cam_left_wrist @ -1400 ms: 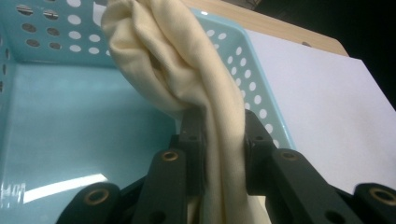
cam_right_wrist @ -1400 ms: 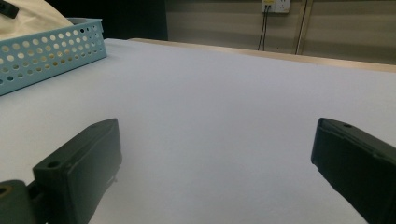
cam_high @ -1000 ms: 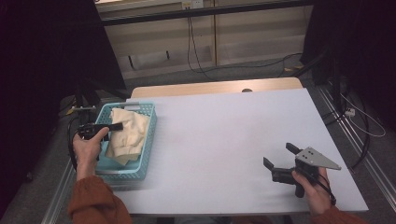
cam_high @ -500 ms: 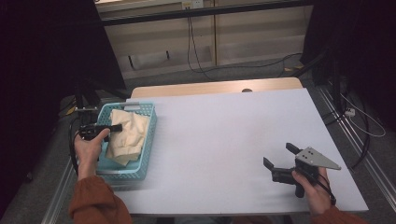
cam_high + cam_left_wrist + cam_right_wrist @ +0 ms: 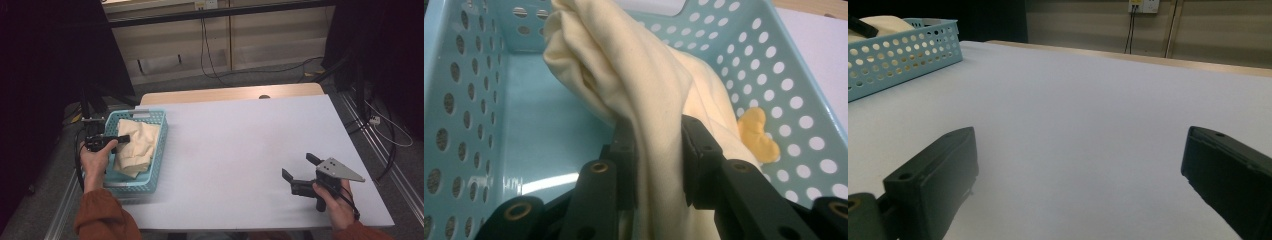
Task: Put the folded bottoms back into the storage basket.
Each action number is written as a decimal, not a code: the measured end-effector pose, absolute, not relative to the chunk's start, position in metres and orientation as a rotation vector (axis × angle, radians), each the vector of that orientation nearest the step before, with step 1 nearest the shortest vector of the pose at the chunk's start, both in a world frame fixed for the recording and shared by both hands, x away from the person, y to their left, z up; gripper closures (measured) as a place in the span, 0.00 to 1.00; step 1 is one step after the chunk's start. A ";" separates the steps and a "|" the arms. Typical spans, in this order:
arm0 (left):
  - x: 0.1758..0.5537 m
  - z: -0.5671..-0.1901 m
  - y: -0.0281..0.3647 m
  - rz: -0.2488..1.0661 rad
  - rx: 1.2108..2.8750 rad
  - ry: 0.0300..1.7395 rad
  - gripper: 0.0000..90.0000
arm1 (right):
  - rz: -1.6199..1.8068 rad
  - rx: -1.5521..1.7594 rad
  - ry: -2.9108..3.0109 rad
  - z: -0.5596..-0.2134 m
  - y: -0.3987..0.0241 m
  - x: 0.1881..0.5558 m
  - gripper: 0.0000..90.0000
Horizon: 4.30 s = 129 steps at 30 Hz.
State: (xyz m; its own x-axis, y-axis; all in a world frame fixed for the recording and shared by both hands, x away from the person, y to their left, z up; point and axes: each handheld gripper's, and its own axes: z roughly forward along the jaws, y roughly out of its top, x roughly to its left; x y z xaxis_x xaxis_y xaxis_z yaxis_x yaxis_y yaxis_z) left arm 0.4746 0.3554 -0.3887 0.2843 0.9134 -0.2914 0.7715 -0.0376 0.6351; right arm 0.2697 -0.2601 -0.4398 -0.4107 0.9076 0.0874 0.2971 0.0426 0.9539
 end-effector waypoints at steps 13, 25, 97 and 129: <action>0.476 -0.397 0.359 0.297 1.848 1.547 0.78 | 1.386 1.221 1.757 -0.440 -0.260 0.270 0.02; 0.476 -0.403 0.359 0.338 1.862 1.566 0.75 | 1.386 1.220 1.758 -0.440 -0.260 0.270 0.02; 0.439 -0.353 0.350 0.532 1.787 1.271 0.05 | 1.406 1.220 1.752 -0.440 -0.263 0.269 0.02; 0.353 -0.350 0.325 0.626 1.742 1.091 0.04 | 1.380 1.225 1.753 -0.440 -0.259 0.270 0.02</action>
